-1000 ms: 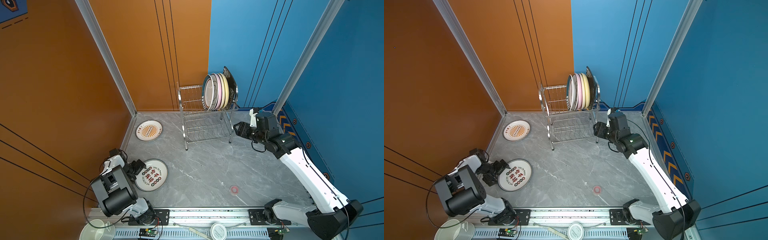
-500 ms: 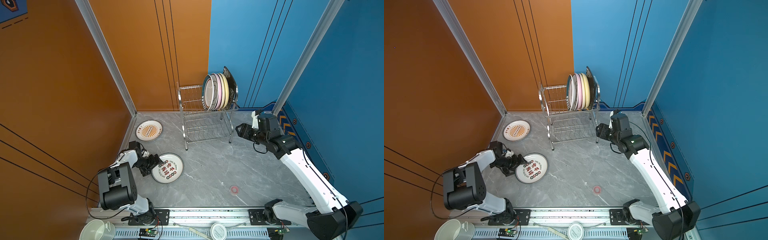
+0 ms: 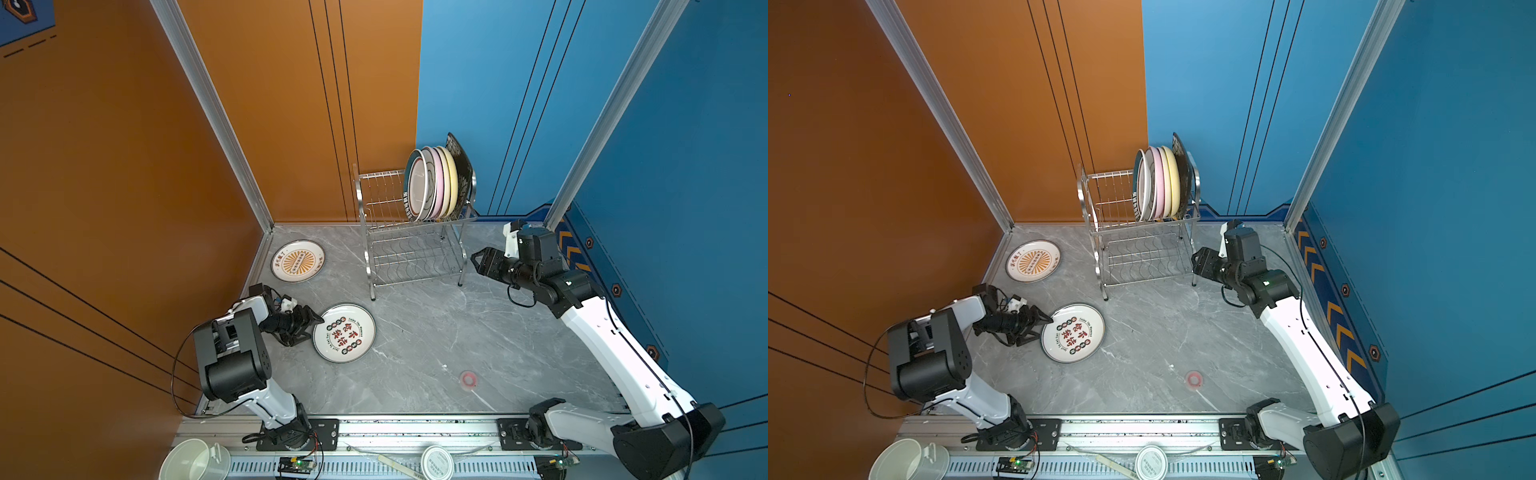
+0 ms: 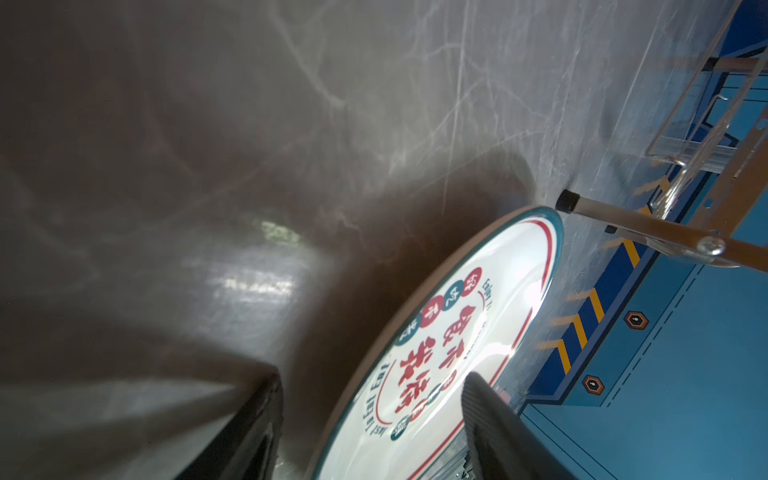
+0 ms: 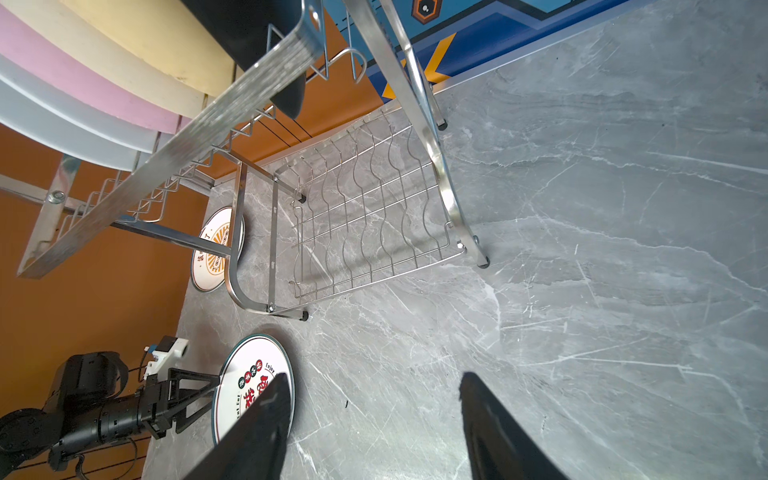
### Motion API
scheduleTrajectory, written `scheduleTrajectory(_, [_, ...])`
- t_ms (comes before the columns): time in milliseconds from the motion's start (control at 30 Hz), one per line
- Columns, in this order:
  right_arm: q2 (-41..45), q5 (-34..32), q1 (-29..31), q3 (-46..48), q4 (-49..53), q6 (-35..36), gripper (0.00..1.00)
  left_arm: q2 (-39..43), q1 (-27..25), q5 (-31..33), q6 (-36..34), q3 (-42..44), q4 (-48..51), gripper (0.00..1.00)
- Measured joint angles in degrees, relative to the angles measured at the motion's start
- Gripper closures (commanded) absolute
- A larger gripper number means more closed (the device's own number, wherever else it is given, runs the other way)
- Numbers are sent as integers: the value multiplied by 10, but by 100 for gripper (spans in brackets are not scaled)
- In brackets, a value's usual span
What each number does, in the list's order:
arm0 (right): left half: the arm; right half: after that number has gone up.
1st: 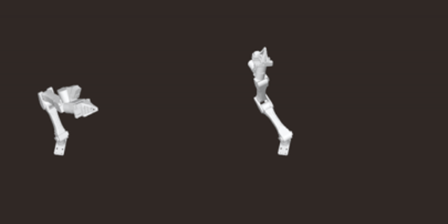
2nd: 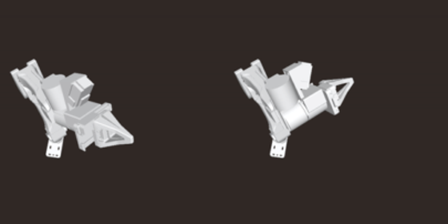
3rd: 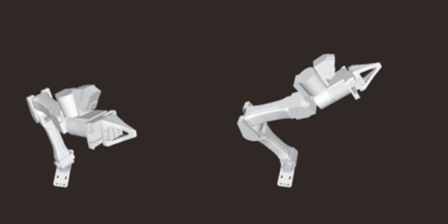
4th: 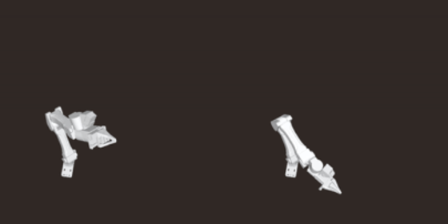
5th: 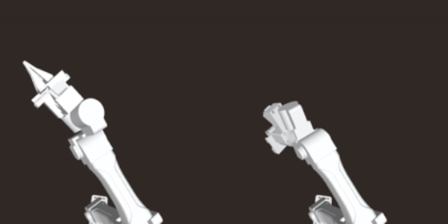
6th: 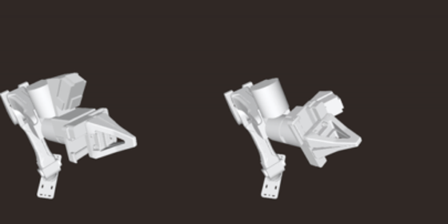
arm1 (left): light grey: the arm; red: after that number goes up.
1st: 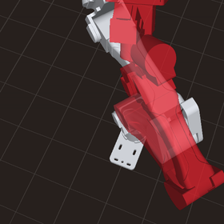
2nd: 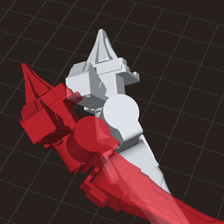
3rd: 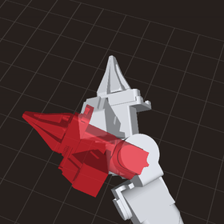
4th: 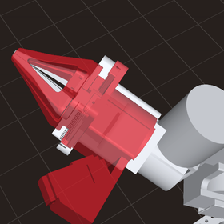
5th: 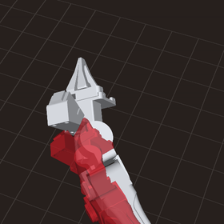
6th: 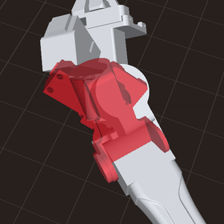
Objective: Load the plates into the dish rack
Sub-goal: 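Tilt the lettered plate up on edge with the left gripper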
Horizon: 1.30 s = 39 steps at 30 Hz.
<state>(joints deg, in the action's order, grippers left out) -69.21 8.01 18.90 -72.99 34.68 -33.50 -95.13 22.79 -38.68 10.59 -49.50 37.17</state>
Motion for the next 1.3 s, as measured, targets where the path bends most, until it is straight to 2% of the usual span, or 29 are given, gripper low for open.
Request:
scheduleTrajectory(333, [0,23,-27,5,-5,0,34,-20,-22,-29,-37,-3,-25,42])
scheduleTrajectory(600, [2,35,-43,13,-13,0,34,-31,-31,-36,-52,-1,-34,57])
scheduleTrajectory(800, [8,42,-51,25,-14,0,35,-43,-49,-36,-56,2,-36,79])
scheduleTrajectory(967, [13,45,-57,31,-20,0,35,-44,-56,-43,-65,7,-35,86])
scheduleTrajectory(1100, [18,48,-60,35,-23,0,34,-44,-63,-76,-72,7,-34,99])
scheduleTrajectory(1300, [24,53,-64,38,-24,0,35,-39,-76,-85,-72,9,-33,100])
